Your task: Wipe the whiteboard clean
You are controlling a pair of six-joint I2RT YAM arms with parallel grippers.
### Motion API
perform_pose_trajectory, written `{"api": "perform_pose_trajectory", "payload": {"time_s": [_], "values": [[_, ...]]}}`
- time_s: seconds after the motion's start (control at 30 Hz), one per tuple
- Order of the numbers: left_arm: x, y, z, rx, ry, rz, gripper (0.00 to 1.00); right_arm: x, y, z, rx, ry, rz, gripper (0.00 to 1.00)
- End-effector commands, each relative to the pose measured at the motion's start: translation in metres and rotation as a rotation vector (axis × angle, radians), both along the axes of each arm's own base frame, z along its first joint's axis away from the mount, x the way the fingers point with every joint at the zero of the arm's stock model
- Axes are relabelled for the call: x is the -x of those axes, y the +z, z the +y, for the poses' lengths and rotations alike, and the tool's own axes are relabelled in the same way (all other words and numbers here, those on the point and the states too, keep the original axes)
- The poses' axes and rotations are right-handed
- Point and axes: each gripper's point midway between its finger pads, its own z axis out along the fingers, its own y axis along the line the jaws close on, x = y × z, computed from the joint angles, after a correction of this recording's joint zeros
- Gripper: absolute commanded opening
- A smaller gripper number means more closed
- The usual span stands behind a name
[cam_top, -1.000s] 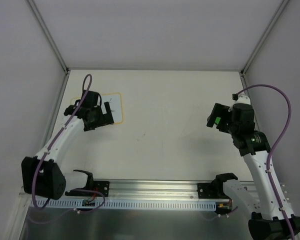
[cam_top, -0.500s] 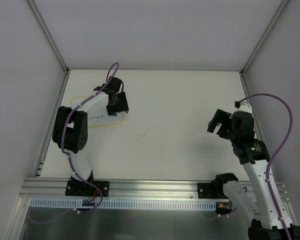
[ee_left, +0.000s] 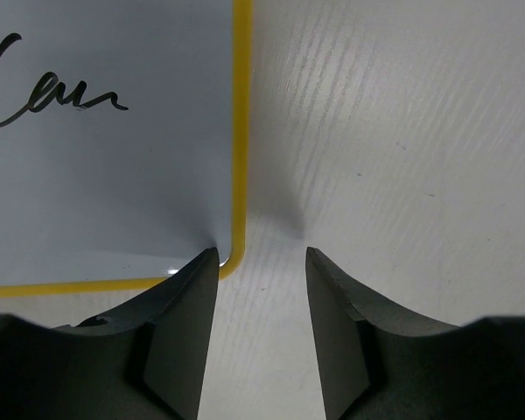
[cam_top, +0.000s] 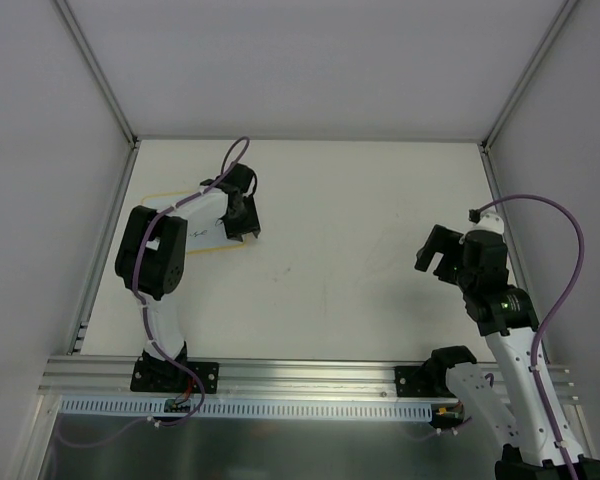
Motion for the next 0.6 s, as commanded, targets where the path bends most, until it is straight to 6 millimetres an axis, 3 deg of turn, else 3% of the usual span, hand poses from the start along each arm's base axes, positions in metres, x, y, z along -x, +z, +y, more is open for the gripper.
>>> {"api": "perform_pose_trajectory", "payload": {"time_s": [0.0, 0.1, 0.23, 0.33, 0.47, 0.5, 0.57], "values": [[0.011, -0.018, -0.003, -0.022, 0.011, 0.041, 0.43, -0.001, 0.002, -0.005, 0.009, -0.025, -0.026, 0.99], [0.019, -0.026, -0.011, -0.02, -0.003, 0.066, 0.39, -0.001, 0.001, -0.007, 0.018, -0.032, -0.026, 0.99], [0.037, -0.03, -0.031, 0.006, -0.031, 0.099, 0.2, -0.001, -0.002, -0.011, 0.033, -0.052, -0.021, 0.99], [0.06, -0.027, -0.06, 0.077, -0.039, 0.138, 0.17, -0.002, -0.005, -0.018, 0.046, -0.097, -0.009, 0.99], [0.091, -0.019, -0.116, 0.147, -0.114, 0.171, 0.17, -0.009, -0.008, -0.033, 0.08, -0.201, 0.021, 0.99], [0.109, -0.02, -0.139, 0.16, -0.17, 0.195, 0.19, -0.011, -0.009, -0.035, 0.085, -0.216, 0.032, 0.99], [0.116, -0.011, -0.171, 0.201, -0.196, 0.189, 0.2, -0.017, -0.017, -0.042, 0.09, -0.262, 0.079, 0.99]]}}
